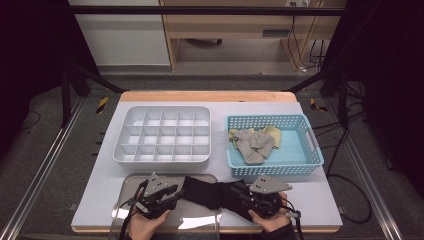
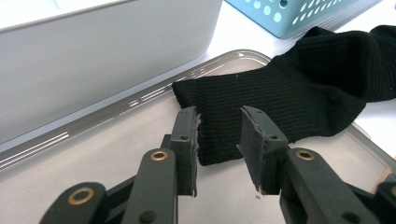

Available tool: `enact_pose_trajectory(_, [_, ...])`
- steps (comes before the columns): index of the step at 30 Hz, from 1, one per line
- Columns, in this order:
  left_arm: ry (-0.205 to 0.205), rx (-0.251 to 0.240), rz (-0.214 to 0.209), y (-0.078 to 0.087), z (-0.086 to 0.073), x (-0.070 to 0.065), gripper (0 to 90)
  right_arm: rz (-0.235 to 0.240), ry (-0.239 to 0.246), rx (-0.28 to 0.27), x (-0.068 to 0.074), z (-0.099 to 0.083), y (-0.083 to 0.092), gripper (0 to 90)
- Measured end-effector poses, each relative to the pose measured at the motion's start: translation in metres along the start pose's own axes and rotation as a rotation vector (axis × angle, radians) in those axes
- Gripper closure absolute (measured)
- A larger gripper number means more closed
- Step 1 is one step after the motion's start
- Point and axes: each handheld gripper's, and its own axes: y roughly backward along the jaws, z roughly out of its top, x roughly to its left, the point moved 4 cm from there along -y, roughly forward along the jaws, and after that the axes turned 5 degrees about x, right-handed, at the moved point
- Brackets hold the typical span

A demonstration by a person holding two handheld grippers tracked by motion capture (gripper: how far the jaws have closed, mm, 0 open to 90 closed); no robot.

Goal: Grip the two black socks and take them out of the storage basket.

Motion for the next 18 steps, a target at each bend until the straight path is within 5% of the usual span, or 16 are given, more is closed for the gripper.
enact_pose_trajectory(3, [-0.005, 0.001, -0.001, 0.001, 0.000, 0.000, 65.7, 0.022, 0.017, 0.043, 0.011, -0.006, -0.008, 74.6])
enact_pose_trajectory(8, [-0.002, -0.003, 0.001, 0.002, 0.000, 0.000, 65.6, 0.011, -0.001, 0.084, 0.009, -0.017, -0.024, 66.3])
enact_pose_trajectory(14, [0.002, -0.001, 0.004, 0.002, 0.000, 0.001, 65.6, 0.045, 0.024, 0.066, 0.021, -0.016, -0.015, 59.7])
enact_pose_trajectory(18, [0.001, -0.002, 0.003, 0.002, 0.000, 0.000, 65.6, 0.041, 0.045, 0.118, 0.026, -0.025, -0.023, 59.7])
